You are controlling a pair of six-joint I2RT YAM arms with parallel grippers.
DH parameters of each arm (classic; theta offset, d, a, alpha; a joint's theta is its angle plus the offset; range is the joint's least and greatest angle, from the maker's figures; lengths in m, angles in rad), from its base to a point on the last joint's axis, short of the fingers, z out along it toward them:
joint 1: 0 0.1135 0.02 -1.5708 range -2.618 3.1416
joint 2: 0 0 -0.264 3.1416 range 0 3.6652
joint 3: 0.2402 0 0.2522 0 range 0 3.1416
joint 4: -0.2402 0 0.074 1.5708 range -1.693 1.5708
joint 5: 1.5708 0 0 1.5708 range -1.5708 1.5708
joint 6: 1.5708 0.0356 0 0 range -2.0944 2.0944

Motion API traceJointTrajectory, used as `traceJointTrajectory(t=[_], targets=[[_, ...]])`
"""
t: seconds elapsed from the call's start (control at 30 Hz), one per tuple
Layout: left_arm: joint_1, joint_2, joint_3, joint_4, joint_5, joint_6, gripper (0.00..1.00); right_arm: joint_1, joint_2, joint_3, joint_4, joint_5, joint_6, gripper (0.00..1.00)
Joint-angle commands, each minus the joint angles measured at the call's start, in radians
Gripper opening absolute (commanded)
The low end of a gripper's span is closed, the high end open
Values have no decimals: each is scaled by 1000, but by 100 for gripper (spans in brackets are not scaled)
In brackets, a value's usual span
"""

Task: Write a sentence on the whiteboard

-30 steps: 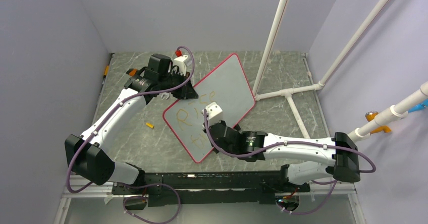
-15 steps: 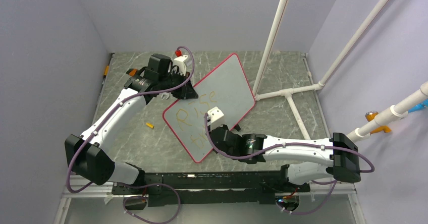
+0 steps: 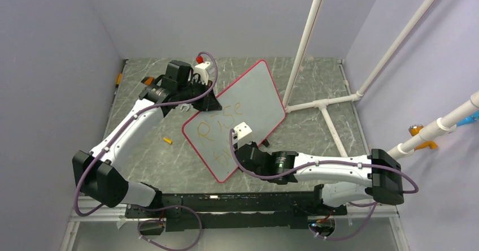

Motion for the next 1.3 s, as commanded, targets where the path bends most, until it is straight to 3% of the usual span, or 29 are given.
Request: traceJointTrajectory(t=[0.0,0.77,1.27], targets=[[22,5,-17,37,-333,120,0,-23,15,59,57,40,-26,0],[23,0,-16,39,-330,118,0,-80,40,151,107,27,-104,0],[22,-1,-16,38,-328,119,0,-78,-1,25,78,-47,-12,0]])
